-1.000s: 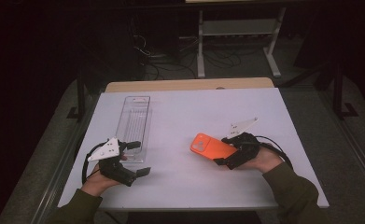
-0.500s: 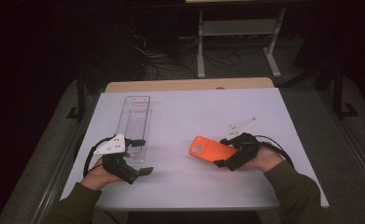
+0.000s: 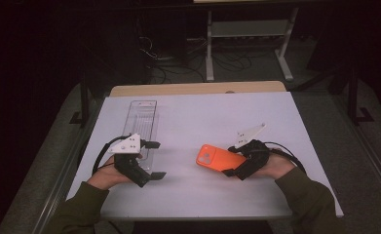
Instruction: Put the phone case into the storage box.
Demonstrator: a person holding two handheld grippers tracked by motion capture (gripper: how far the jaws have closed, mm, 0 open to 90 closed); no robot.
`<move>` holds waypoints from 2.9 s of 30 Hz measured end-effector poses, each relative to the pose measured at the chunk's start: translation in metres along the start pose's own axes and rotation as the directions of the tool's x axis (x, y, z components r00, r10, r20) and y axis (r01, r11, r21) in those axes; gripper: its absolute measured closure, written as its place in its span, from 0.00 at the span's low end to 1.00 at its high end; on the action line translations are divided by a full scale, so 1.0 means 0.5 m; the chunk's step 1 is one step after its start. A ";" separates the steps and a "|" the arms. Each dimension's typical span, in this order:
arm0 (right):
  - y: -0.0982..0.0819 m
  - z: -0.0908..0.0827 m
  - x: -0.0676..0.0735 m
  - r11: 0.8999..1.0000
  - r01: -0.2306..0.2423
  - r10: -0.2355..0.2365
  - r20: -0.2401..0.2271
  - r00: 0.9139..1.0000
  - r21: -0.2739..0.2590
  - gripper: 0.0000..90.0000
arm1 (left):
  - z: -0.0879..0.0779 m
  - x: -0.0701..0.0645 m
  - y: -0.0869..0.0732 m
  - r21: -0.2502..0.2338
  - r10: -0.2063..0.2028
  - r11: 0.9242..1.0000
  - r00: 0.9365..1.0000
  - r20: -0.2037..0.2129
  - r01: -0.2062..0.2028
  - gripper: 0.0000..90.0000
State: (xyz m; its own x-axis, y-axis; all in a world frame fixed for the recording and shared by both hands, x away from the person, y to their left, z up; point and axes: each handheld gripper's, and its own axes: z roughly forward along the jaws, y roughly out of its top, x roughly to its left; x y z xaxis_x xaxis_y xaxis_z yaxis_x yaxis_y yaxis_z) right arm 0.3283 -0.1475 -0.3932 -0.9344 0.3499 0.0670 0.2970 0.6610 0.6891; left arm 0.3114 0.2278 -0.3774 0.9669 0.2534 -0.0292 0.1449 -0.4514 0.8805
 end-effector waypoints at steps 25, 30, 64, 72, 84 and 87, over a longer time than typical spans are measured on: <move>0.025 0.018 0.010 0.992 0.127 -0.126 -0.071 0.990 0.013 0.17 | 0.068 0.006 0.064 0.116 0.083 0.989 0.991 0.101 -0.095 0.00; 0.032 0.026 0.013 0.989 0.150 -0.148 -0.092 0.985 0.014 0.17 | 0.080 0.007 0.070 0.133 0.083 0.986 0.989 0.119 -0.099 0.00; 0.085 0.055 0.017 0.969 0.246 -0.240 -0.177 0.954 0.011 0.17 | 0.162 0.009 0.110 0.260 0.135 0.946 0.963 0.231 -0.195 0.00; 0.091 0.064 0.022 0.966 0.260 -0.254 -0.187 0.949 0.010 0.17 | 0.187 0.006 0.111 0.284 0.140 0.936 0.959 0.248 -0.210 0.00; 0.100 0.063 0.031 0.964 0.267 -0.263 -0.186 0.947 -0.005 0.17 | 0.206 -0.003 0.104 0.323 0.150 0.917 0.952 0.265 -0.234 0.00; 0.100 0.060 0.034 0.970 0.244 -0.237 -0.189 0.953 0.017 0.17 | 0.209 -0.003 0.104 0.335 0.158 0.909 0.949 0.273 -0.247 0.00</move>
State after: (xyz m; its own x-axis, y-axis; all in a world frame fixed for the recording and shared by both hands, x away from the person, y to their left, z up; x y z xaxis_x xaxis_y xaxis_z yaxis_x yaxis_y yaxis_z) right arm 0.3329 -0.0888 -0.3792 -0.9980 0.0515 0.0373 0.0632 0.7380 0.6719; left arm 0.3392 0.1142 -0.3810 0.9978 -0.0640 -0.0177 -0.0372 -0.7597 0.6492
